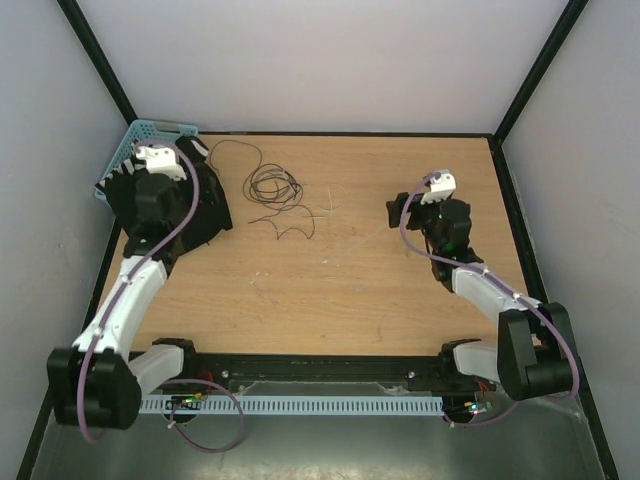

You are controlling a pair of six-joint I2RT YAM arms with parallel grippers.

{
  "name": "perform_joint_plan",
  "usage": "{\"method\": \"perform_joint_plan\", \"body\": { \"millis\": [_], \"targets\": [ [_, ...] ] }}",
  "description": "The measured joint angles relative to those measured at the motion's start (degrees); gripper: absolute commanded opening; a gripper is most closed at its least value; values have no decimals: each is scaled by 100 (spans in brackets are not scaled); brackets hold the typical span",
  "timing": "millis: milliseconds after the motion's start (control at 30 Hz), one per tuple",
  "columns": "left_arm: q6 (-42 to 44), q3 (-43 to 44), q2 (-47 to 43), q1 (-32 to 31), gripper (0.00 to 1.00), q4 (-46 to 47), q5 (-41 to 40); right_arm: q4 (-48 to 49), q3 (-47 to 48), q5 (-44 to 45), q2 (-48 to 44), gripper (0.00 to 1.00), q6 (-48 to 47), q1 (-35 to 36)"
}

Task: Zip-tie the wires
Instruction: Move the ribbon to the center of the board.

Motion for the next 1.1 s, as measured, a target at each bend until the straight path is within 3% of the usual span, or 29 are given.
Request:
{"method": "perform_joint_plan", "body": {
  "millis": [167, 400, 667, 1100],
  "targets": [
    [-675, 697, -603, -76, 99, -1543, 789, -1403, 741, -52, 282, 88, 216, 372],
    [-1152, 407, -1128, -278, 99, -3064, 1722, -2570, 1115, 175, 835, 72, 286, 1025],
    [-1416, 254, -1834, -278, 99, -3412, 2092, -2988, 1255, 284, 1519, 66, 437, 1342],
    [-1488, 254, -1851, -278, 99, -3451, 2225, -2994, 1563, 442, 2184, 61, 540, 1543]
  ]
}}
